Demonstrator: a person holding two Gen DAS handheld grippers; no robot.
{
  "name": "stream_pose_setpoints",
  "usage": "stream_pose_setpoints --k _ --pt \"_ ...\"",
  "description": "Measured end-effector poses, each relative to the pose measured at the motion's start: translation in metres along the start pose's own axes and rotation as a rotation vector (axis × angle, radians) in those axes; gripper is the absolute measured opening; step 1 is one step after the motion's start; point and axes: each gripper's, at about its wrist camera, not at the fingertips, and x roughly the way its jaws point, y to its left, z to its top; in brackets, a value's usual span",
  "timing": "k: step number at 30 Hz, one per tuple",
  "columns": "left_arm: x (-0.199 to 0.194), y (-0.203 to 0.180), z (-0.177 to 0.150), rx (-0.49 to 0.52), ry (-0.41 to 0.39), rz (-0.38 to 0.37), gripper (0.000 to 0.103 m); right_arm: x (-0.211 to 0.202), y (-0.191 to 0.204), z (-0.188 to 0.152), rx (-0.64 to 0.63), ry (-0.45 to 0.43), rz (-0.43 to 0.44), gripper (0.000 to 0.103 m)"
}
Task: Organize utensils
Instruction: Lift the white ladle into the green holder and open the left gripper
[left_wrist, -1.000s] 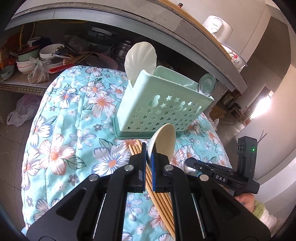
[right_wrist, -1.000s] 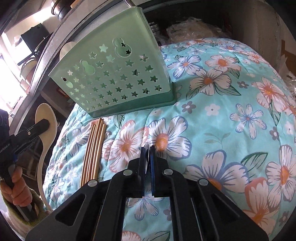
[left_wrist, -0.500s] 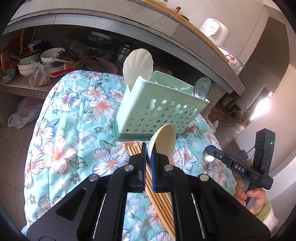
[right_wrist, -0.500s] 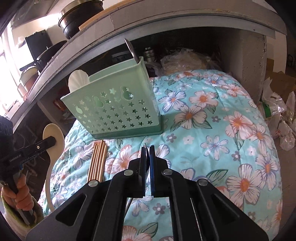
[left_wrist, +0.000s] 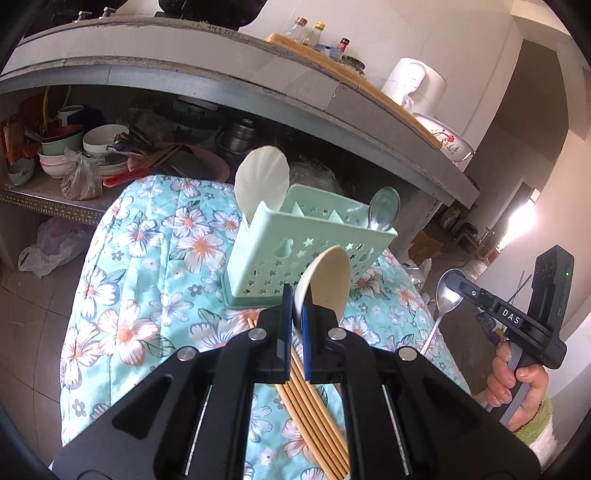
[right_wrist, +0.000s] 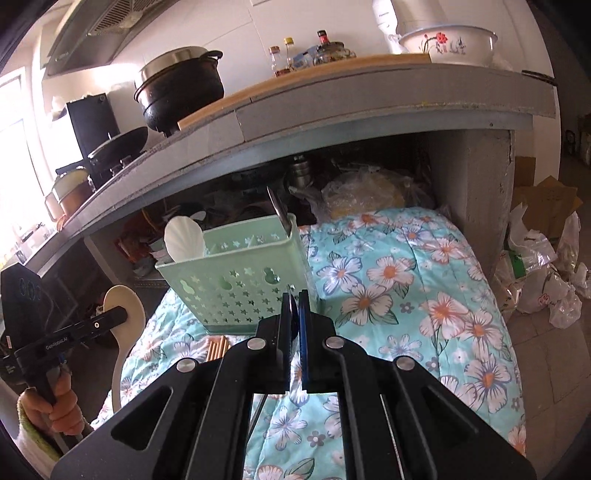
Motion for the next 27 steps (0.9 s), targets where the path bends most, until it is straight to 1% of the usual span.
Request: stream_pose_setpoints --k 5,10,14,16,18,20,22,24,27 --pt "-0.015 -0.011 0.032 0.021 -0.112 -0.016 0.004 -0.016 0.005 0.009 -0.007 -0.048 0.013 0.004" --pt "-0.022 -0.023 0.067 0.017 -0.231 -0.047 0.004 -0.022 0.000 0.006 0.004 -0.045 0.014 0.004" --pt "-0.024 -0.035 0.101 -0.001 -0.369 -0.092 0.004 -0.021 -0.008 0.000 0.024 -0.031 0.010 0.004" --pt "-0.021 -0.043 0.119 0.000 -0.444 -0.096 0.004 -0.020 -0.013 -0.002 0.033 -0.028 0.010 0.004" --pt "-0.012 -0.051 0.133 0.005 -0.493 -0.093 0.004 -0.019 -0.018 -0.005 0.042 -0.026 0.011 0.004" --pt "0.002 -0.059 0.143 0.012 -0.518 -0.082 0.004 -0.017 -0.024 -0.007 0.054 -0.022 0.012 0.004" --pt "0.021 -0.066 0.150 0.020 -0.522 -0.069 0.004 -0.014 -0.030 -0.009 0.067 -0.013 0.012 0.004" --pt "0.041 -0.070 0.154 0.023 -0.517 -0.056 0.004 -0.012 -0.037 -0.010 0.080 -0.004 0.012 0.004" --pt "0.074 -0.076 0.154 0.042 -0.486 -0.026 0.004 -0.007 -0.047 -0.013 0.096 0.008 0.009 0.004"
